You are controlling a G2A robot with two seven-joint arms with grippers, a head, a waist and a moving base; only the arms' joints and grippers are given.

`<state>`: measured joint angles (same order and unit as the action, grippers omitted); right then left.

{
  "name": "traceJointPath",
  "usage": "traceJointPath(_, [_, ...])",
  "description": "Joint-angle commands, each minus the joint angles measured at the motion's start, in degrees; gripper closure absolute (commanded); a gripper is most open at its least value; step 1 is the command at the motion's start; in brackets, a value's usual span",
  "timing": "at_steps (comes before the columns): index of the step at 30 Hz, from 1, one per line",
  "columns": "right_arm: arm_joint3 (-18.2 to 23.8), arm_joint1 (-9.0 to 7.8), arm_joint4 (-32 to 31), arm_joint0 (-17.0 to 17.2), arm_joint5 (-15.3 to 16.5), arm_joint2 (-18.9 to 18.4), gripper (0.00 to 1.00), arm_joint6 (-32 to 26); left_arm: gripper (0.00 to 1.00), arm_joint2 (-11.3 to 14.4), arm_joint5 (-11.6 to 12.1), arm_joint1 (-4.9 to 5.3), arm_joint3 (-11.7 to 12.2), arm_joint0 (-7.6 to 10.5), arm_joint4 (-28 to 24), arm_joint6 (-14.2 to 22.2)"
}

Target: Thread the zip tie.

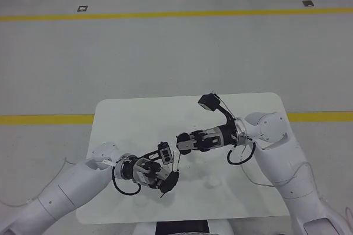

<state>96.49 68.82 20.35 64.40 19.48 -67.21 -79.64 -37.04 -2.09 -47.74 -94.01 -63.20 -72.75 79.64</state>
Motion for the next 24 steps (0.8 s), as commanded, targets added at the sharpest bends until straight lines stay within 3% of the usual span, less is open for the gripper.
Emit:
traceJointPath(1, [0.04,-0.12,0.22,0.01,0.00,0.04,1.00,0.00,1.00,0.00,0.00,0.00,0.00,0.00,0.00,0.00])
traceJointPath(24, [1.28,-0.76,-0.91,0.40,0.00,1.93,1.00,1.13,1.00,0.00,0.00,0.00,0.00,0.00,0.00,0.00])
